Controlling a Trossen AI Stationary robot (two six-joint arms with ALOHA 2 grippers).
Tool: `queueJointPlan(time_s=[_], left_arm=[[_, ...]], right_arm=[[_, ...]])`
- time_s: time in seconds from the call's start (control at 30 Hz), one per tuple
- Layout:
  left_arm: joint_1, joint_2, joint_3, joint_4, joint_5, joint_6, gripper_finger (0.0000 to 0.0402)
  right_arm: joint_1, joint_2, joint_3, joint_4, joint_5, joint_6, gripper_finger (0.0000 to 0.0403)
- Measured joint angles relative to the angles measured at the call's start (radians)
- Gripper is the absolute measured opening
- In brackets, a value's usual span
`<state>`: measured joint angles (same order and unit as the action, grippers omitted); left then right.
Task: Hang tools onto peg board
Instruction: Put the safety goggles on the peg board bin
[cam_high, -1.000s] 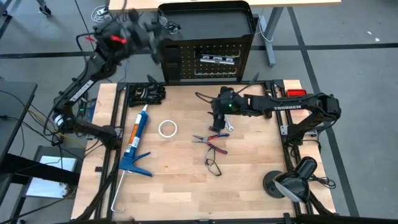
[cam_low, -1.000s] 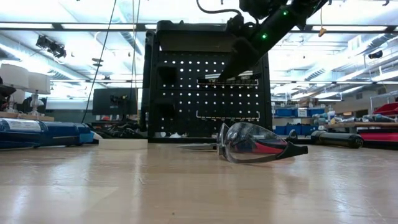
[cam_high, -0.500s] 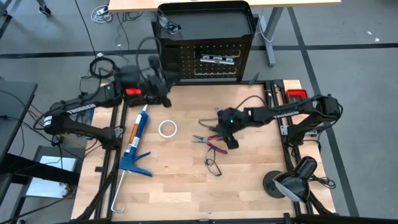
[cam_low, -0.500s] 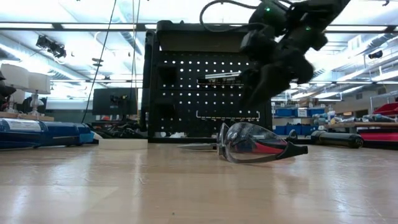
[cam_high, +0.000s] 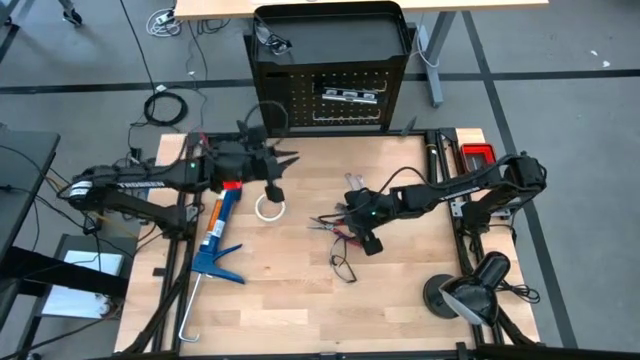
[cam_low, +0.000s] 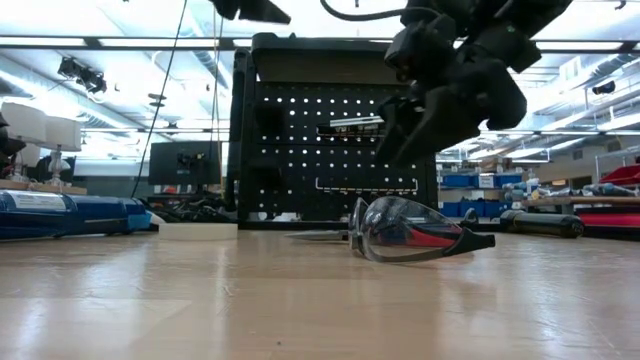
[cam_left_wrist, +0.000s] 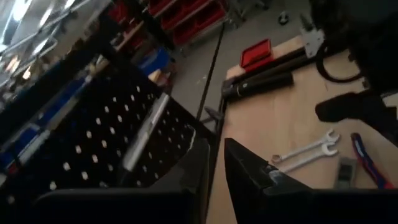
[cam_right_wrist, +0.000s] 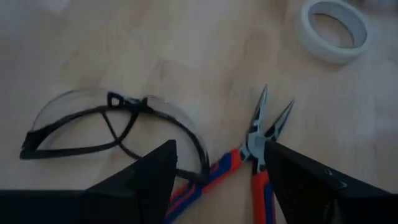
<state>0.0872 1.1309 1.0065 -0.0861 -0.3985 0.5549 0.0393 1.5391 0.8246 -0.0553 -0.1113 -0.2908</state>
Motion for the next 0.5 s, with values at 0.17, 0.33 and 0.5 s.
queueJointPlan(time_s=[0.17,0.33,0.5], left_arm=[[-0.086,0.0,-0.079,0.109,-0.157,-0.015,0.0055],[-0.153,0.0,-0.102,0.123,-0.24,-0.073,0.0055],[-0.208,0.0,-0.104,0.117,-0.278,-0.144,0.0055]], right_arm=[[0.014,0.082,0.006,0.063,-0.021,-0.016,0.0249],[0.012,0.139,0.012,0.096,-0.036,-0.016,0.0246],[0.013,0.186,0.011,0.138,-0.04,-0.023,0.0235]])
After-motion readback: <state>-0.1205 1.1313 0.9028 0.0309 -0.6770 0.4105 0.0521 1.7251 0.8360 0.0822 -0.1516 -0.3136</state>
